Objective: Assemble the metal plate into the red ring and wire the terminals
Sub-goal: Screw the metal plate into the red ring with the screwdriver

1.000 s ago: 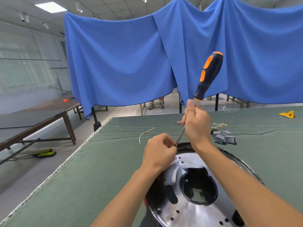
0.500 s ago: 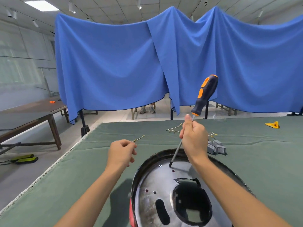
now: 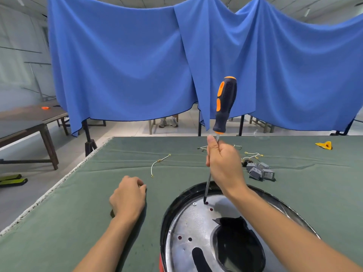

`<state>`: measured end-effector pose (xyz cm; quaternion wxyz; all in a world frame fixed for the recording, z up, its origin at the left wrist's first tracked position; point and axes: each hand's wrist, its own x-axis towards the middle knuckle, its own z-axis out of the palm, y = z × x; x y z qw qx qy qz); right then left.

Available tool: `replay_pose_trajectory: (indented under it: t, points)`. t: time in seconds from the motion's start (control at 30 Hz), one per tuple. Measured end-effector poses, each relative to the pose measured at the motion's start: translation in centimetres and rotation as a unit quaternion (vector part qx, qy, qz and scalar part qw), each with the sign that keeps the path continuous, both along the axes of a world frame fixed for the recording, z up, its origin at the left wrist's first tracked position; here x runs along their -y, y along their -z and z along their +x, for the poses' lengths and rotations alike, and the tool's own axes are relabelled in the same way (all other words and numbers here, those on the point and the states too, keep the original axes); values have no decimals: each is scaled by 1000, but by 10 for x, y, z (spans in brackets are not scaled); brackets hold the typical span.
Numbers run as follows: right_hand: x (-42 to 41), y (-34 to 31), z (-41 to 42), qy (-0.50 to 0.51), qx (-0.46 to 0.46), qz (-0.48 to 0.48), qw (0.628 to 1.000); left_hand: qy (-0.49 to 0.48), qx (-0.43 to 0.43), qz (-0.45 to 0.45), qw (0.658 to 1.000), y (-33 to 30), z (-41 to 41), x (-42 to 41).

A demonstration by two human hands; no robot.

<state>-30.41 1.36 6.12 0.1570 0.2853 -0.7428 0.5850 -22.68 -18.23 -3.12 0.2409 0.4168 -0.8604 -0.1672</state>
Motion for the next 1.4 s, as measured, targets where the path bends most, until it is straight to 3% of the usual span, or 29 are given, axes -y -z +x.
replay_pose_trajectory:
  t: [0.13,0.2,0.27,0.33,0.43,0.53,0.73,0.87,1.17,1.4]
  points:
    - [-1,1,1,-9,3,-4,1000,20,-32,1,999,-2,0,0]
    - [-2,2,1,-10,8,-31,999,52,-142,109,982,-7,1,-1]
    - [-4,3,2,-16,13,-65,998,53,-295,287,910,-18,3,-6]
    - [-6,2,4,-17,17,-98,995,57,-393,441,805,-32,6,-17]
    - [-8,0,6,-16,24,-161,987,78,-444,607,655,-50,7,-34]
    - [-11,-3,8,-4,35,-228,973,84,-436,676,588,-59,12,-45]
    - [-13,-14,13,6,65,-331,941,89,-446,715,531,-69,27,-43]
    - [-8,-34,18,-10,82,-366,927,89,-456,722,512,-73,32,-40]
    - [15,-48,43,-121,92,-267,952,127,-462,725,495,-89,37,-51]
    - [24,-41,58,-116,80,-234,962,142,-462,745,459,-97,41,-59]
